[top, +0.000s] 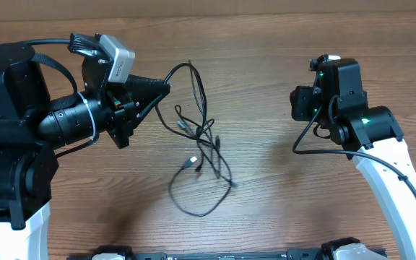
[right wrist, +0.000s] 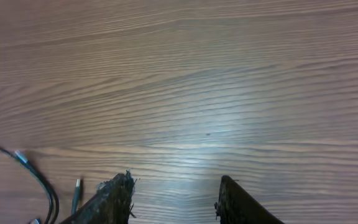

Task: Untangle cables

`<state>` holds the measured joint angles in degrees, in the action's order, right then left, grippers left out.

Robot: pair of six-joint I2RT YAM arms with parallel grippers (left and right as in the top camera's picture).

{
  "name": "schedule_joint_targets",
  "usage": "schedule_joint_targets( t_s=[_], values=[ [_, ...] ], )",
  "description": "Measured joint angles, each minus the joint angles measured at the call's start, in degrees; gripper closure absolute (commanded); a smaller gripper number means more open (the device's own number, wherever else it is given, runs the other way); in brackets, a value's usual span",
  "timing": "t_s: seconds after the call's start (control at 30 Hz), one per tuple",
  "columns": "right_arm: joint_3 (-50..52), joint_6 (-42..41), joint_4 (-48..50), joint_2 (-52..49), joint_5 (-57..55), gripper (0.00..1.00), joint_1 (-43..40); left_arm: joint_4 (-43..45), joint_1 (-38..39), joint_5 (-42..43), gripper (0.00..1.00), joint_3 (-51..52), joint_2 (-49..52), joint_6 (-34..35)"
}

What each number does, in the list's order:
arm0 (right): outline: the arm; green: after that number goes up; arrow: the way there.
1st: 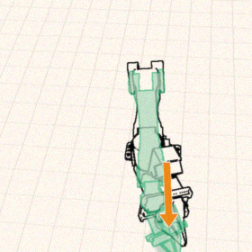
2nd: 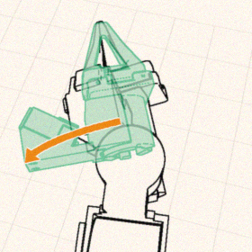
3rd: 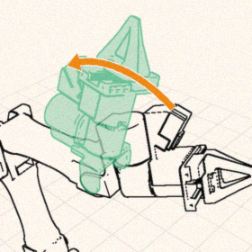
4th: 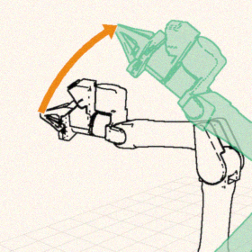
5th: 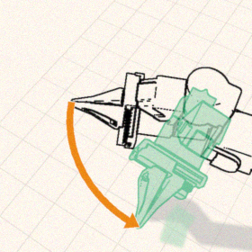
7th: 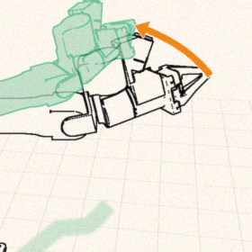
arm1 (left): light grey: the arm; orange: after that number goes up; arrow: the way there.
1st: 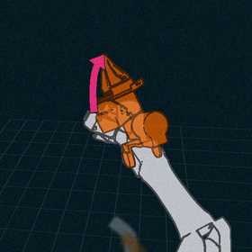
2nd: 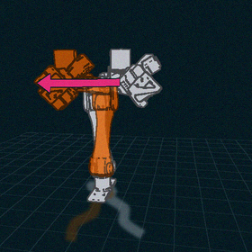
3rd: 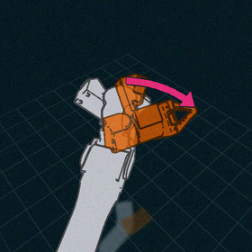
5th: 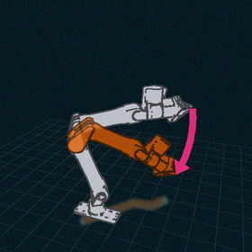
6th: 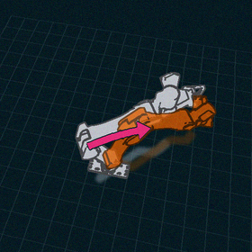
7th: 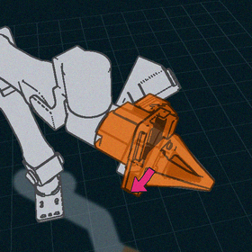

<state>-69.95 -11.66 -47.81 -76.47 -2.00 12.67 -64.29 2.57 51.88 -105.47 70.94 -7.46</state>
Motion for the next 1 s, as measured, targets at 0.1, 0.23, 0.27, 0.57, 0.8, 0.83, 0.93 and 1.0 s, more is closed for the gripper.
schedule_joint_targets(
  t_s=[0.1, 0.23, 0.27, 0.57, 0.8, 0.83, 0.93, 1.0],
  values=[
    [0.0, 2.7, 2.3, 0.0, 7.1, 0.49, -0.1, 0.0, 0.0, 0.0, 0.96, 0.0, 0.0, 0.0],
    [0.0, 8.3, 4.2, 0.0, 18.5, 0.44, -0.2, 0.0, 0.0, 0.0, 0.96, 0.0, 0.0, 0.0],
    [0.0, 10.5, 4.4, 0.0, 22.3, 0.43, -0.2, 0.0, 0.0, 0.0, 0.96, 0.0, 0.0, 0.0],
    [0.0, 27.4, 3.1, 0.0, 41.9, 0.32, 1.5, 0.8, 0.0, 0.0, 0.96, 0.0, 0.0, 0.0],
    [0.0, 37.3, 2.9, 0.0, 45.5, 0.30, 6.5, 3.0, 0.0, 0.0, 0.96, 0.0, 0.0, 1.9],
    [0.0, 38.0, 3.1, 0.0, 45.5, 0.29, 7.1, 3.1, 0.0, 0.0, 0.96, 0.0, 0.0, 2.1],
    [0.0, 39.6, 4.6, 0.0, 45.9, 0.26, 8.5, 3.1, 0.0, 0.7, 0.96, 0.0, 0.0, 2.9],
    [0.0, 40.2, 5.6, 0.0, 46.1, 0.26, 9.3, 3.3, 0.0, 1.6, 0.96, 0.0, 0.1, 3.0]
  ],
)
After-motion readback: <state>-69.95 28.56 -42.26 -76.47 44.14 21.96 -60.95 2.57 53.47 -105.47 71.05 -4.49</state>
